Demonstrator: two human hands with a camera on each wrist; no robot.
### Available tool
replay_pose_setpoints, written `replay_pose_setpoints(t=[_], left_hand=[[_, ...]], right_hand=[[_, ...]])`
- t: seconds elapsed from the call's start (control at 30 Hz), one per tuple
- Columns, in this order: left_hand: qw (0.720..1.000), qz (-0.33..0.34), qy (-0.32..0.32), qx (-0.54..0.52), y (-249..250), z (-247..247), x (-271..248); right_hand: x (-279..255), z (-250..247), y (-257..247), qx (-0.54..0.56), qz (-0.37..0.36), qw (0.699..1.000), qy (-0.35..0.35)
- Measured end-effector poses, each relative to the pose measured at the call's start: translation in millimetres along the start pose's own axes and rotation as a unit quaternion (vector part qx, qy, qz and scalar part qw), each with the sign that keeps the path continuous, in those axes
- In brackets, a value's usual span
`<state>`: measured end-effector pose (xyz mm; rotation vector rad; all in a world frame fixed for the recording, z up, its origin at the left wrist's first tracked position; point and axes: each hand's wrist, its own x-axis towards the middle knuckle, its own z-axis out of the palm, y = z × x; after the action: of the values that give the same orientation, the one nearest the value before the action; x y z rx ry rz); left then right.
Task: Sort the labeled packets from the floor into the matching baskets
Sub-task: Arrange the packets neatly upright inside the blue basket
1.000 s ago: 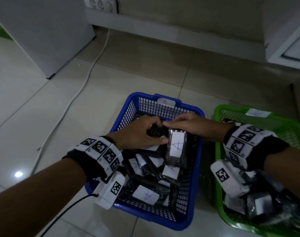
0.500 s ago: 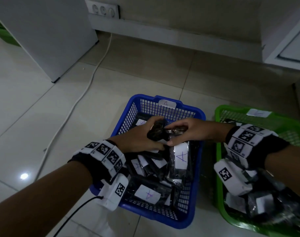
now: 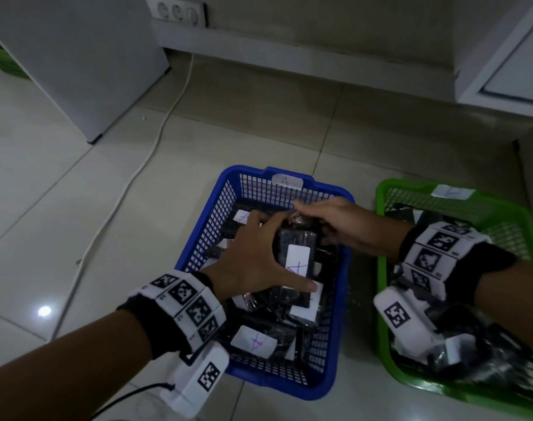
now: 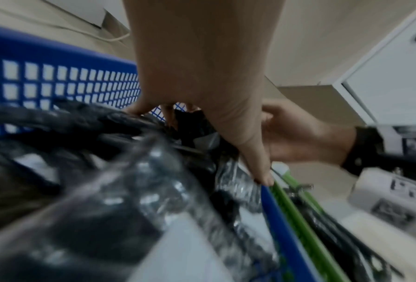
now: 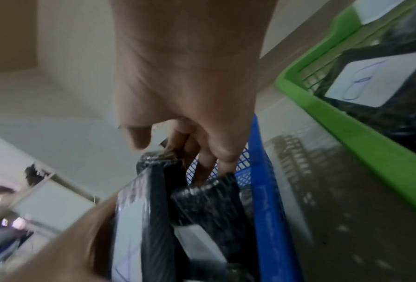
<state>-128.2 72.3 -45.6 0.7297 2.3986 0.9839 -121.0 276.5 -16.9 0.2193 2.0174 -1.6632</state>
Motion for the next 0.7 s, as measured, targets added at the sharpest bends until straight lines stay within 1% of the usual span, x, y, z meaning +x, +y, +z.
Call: replay_pose_setpoints(t=[0.03, 0.07, 0.1, 0.13, 0.17, 0.2, 0.27, 0.33, 0.4, 0.47, 0.53, 0.57, 0.6, 0.63, 0.7], left_hand=[[1.0, 0.007, 0.002, 0.006, -1, -2, -2], [1.0, 0.016, 0.005, 0.011, 0, -4, -4], [1.0, 0.026, 0.007, 0.015, 0, -6, -7], [0.999, 0.036, 0.011, 0.013, 0, -8, -10], [0.999, 0.048, 0.015, 0.005, -1, -9, -13], [0.998, 0.063, 0.021, -0.005, -2, -10, -17], [0.996, 0.089, 0.024, -0.02, -5, -12, -27], [0.993, 0.102, 0.023, -0.055, -7, -12, -39], [0.989, 0.119, 0.037, -0.081, -8, -11, -49], [0.985, 0.136, 0.059, -0.086, -9, -13, -56], [0.98, 0.156, 0.091, -0.087, -11, -15, -63], [0.976, 0.172, 0.111, -0.069, -12, -16, -65], [0.973, 0.188, 0.126, -0.042, -14, -16, -69], [0.971, 0.202, 0.129, -0.014, -16, -15, -71], [0.968, 0.219, 0.115, 0.037, -21, -12, -76]], right_hand=[[-1, -1, -2, 0.026, 0.003, 0.999, 0.019], [-1, -2, -3, 0.011, -0.005, 0.998, 0.055], [-2, -2, -3, -0.043, -0.014, 0.995, 0.089], [-1, -1, -2, -0.123, -0.015, 0.987, 0.099], [-1, 3, 0, -0.2, -0.008, 0.976, 0.086], [-4, 7, 0, -0.253, 0.003, 0.966, 0.055], [-9, 14, 5, -0.299, 0.004, 0.954, -0.01], [-14, 20, 10, -0.315, -0.016, 0.948, -0.042], [-20, 24, 14, -0.289, -0.04, 0.956, -0.032], [-23, 27, 20, -0.24, -0.059, 0.969, -0.023], [-28, 29, 24, -0.207, -0.07, 0.975, -0.045], [-30, 30, 28, -0.195, -0.072, 0.976, -0.062], [-32, 32, 31, -0.206, -0.074, 0.973, -0.078], [-35, 35, 32, -0.226, -0.092, 0.966, -0.088], [-41, 43, 35, -0.285, -0.146, 0.944, -0.081]])
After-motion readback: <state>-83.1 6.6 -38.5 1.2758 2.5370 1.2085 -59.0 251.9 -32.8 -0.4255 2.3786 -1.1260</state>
